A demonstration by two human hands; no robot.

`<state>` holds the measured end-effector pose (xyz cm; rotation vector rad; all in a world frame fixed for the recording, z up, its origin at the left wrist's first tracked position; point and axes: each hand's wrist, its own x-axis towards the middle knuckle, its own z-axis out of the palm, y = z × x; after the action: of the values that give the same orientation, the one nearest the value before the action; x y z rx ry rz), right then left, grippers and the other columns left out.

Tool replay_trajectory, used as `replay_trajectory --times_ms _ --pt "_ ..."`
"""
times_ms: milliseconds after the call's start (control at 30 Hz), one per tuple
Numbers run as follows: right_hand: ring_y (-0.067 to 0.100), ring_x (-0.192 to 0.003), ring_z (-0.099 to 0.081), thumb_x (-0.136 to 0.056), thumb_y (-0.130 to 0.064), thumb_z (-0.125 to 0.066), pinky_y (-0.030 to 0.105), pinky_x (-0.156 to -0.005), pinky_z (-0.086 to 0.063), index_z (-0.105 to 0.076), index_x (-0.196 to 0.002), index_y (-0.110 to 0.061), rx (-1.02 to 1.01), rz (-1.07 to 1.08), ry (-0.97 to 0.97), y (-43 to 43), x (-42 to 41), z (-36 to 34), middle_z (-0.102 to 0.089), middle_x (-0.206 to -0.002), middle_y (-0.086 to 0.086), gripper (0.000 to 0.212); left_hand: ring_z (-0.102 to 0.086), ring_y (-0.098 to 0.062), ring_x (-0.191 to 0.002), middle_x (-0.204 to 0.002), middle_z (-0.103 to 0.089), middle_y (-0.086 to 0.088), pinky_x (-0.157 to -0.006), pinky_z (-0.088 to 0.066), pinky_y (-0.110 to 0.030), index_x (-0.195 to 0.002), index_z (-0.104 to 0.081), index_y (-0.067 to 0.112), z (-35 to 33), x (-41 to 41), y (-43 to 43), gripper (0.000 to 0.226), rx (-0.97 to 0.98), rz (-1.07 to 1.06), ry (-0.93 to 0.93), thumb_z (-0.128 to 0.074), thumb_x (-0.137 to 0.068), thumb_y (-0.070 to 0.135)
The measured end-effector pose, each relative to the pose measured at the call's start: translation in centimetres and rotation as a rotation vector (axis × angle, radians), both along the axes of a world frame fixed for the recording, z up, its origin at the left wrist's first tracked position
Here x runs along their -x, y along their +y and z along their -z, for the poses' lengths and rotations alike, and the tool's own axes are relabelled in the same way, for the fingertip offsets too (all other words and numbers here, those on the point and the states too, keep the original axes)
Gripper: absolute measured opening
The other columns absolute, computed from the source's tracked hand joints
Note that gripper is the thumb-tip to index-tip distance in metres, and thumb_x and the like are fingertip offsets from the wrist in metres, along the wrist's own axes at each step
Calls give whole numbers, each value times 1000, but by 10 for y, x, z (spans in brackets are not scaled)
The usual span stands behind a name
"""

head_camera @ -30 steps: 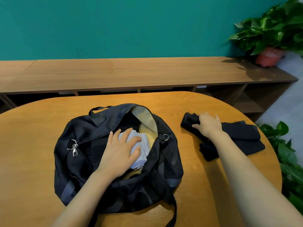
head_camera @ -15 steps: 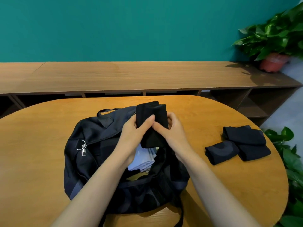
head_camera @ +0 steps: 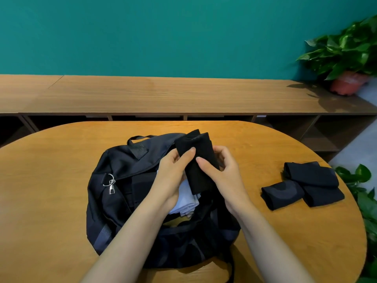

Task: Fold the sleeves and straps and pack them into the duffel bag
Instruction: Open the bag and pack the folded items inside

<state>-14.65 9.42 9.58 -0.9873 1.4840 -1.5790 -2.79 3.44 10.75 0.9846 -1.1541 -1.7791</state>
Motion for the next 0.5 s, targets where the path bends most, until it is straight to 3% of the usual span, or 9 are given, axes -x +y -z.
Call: replay_trajectory --times_ms 100,167,267,367,433,500 --pt "22 -106 -67 -85 -27 -67 34 -85 -57 -55 -124 -14 -26 -210 -302 8 12 -2 -67 -118 9 43 -70 -13 -88 -101 -73 -6 -71 -56 -27 -115 -65 2 0 -2 -3 30 -79 64 23 -58 -97 26" --pt "22 -106 -68 -83 -26 -66 30 -81 -56 -53 -128 -14 -55 -271 -372 11 13 -3 -69 -118 9 48 -71 -13 -87 -101 -74 -6 -70 -57 -26 -115 -63 4 -1 -1 -3 28 -70 73 21 -57 -98 25" --pt "23 -102 -70 -80 -25 -76 34 -81 -57 -54 -122 -17 -79 -91 -295 8 3 7 -71 -114 6 49 -66 -9 -99 -125 -61 4 -80 -54 -25 -140 -41 21 3 -2 -2 49 163 -92 -197 -62 -95 27" --pt "7 -103 -66 -80 -24 -80 33 -89 -55 -52 -116 -28 -69 164 -6 3 -10 18 -66 -118 -2 46 -48 -9 -124 -144 -34 13 -97 -42 -23 -147 -31 30 7 1 11 57 399 -89 -386 -58 -96 32" --pt "-2 -104 -63 -81 -16 -79 25 -87 -54 -45 -120 -33 -23 185 72 3 -19 22 -63 -120 -11 55 -43 -5 -129 -153 -30 6 -102 -40 -17 -149 -32 26 9 8 18 60 467 0 -374 -56 -95 39" --pt "-9 -112 -57 -86 -4 -71 17 -87 -50 -38 -126 -39 3 73 63 7 -26 24 -58 -124 -23 63 -43 -9 -132 -153 -33 -3 -106 -44 -29 -150 -31 25 7 11 20 76 482 7 -360 -58 -87 57"
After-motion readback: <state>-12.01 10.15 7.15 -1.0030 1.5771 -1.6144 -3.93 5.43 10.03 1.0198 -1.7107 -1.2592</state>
